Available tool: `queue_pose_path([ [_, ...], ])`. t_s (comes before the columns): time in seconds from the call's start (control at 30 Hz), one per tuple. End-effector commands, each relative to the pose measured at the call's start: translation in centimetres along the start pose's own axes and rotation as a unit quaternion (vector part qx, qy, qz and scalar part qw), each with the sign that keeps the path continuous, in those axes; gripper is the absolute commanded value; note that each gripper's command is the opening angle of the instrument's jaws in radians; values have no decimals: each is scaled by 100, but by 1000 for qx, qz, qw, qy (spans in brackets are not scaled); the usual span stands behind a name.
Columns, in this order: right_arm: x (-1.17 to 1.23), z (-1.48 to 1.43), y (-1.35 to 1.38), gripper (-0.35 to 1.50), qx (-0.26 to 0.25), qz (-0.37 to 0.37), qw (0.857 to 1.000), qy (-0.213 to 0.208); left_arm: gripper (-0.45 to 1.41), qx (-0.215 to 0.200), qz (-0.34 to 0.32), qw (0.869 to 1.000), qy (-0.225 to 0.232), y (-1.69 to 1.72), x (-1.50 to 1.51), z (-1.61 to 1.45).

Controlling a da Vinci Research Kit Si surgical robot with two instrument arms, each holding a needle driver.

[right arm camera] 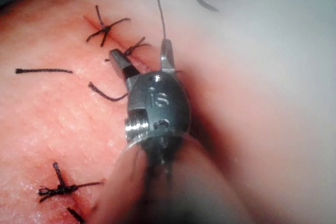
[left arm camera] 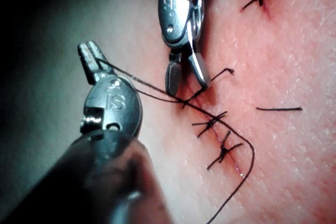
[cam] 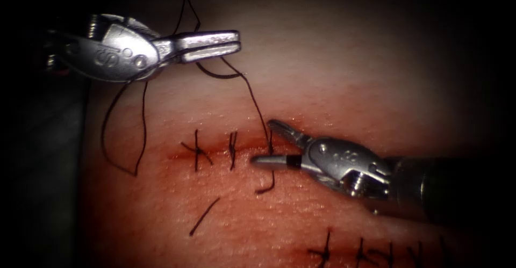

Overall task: Wound Closure
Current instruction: With the right hand cut the suture.

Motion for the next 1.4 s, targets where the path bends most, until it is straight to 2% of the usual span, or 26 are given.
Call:
queue_pose_path([
  [0.03, -4, 10, -3, 138, -1, -7, 1000, 4, -45, 0, 1, 1000, 1, -1, -4, 6],
  [0.47, -9, 46, -11, 138, -29, -26, 999, 18, -45, 0, 4, 1000, 8, -3, 13, 7],
  [0.8, -9, 61, -14, 136, -31, -25, 999, 26, -45, 0, 4, 1000, 13, -2, 17, 10],
  [1.13, -9, 70, -15, 125, -26, -31, 999, 30, -45, 0, 5, 1000, 16, -1, 25, 8],
  [1.2, -10, 71, -15, 114, -26, -31, 999, 30, -45, -1, 5, 1000, 18, -1, 28, 8],
  [1.23, -14, 69, -16, 34, -25, -36, 999, 31, -45, -1, 5, 1000, 20, -1, 30, 8],
  [1.27, -15, 68, -16, -17, -30, -40, 998, 31, -45, -1, 6, 1000, 22, -1, 31, 8],
  [1.3, -16, 68, -15, -35, -40, -46, 998, 30, -45, -1, 6, 1000, 24, 0, 33, 8],
  [1.4, -18, 70, -13, -35, -47, -52, 997, 28, -45, -1, 8, 1000, 25, 3, 37, 6],
])
